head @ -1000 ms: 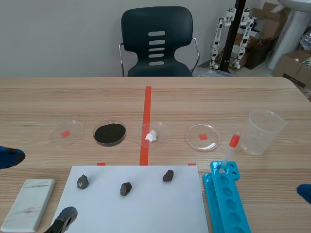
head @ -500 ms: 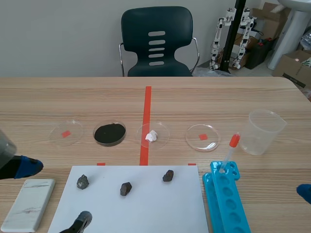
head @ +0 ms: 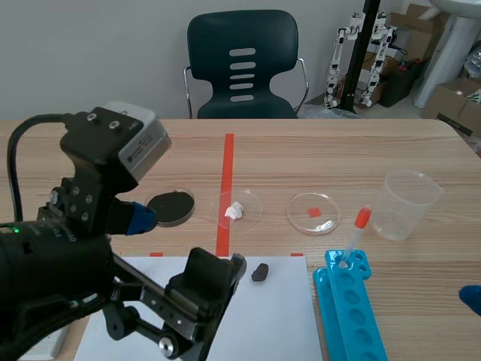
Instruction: Pick up the right mineral with the left hand
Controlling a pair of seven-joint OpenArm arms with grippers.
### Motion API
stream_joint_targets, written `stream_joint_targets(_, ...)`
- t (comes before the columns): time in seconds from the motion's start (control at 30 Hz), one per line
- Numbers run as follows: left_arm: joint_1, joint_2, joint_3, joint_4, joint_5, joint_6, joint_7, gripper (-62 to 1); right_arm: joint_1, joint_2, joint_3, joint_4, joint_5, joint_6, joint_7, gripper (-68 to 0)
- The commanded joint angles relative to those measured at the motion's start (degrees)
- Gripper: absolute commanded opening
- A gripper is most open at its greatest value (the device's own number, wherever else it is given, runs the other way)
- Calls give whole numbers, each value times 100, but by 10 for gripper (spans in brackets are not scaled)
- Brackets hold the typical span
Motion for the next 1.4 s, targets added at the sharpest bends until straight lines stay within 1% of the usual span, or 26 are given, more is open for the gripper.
stream_joint_targets(0.0, -310, 201, 175, -291, -35, 212, 127, 14, 35, 11, 37, 118, 42, 0, 85, 4)
stream_joint_targets(0.1, -1019, 566, 675, -942, -33, 634, 555, 14, 35, 11, 37, 118, 42, 0, 85, 4)
stream_joint_targets(0.23, -1794, 1156, 1110, -1849, -31, 1008, 1069, 14, 35, 11, 37, 118, 44, 0, 85, 4)
stream_joint_targets(0.37, -2365, 1718, 1349, -2531, -28, 1047, 1473, 14, 35, 11, 37, 118, 44, 0, 85, 4)
stream_joint_targets(0.47, -2664, 2122, 1495, -2957, 2, 1141, 1648, 14, 35, 11, 37, 118, 44, 0, 85, 4)
stream_joint_targets(0.6, -2922, 2632, 1561, -3501, 258, 1156, 1875, 14, 35, 11, 37, 118, 42, 0, 85, 4)
stream_joint_targets(0.73, -3115, 3088, 1565, -4089, 444, 1147, 1928, 14, 35, 11, 37, 118, 44, 0, 85, 4)
stream_joint_targets(0.8, -3226, 3248, 1574, -4380, 603, 1084, 1961, 14, 35, 11, 37, 118, 44, 0, 85, 4)
stream_joint_targets(0.87, -3338, 3383, 1596, -4636, 603, 977, 1961, 14, 35, 11, 37, 118, 44, 0, 85, 4)
stream_joint_targets(0.97, -3475, 3510, 1596, -4946, 697, 975, 2009, 14, 35, 11, 37, 118, 44, 0, 85, 4)
stream_joint_targets(1.27, -3816, 3764, 1596, -5781, 728, 964, 2068, 14, 35, 11, 37, 118, 44, 0, 87, 4)
stream_joint_targets(1.37, -3908, 3818, 1620, -5949, 726, 944, 2087, 14, 35, 11, 37, 118, 44, 0, 85, 4)
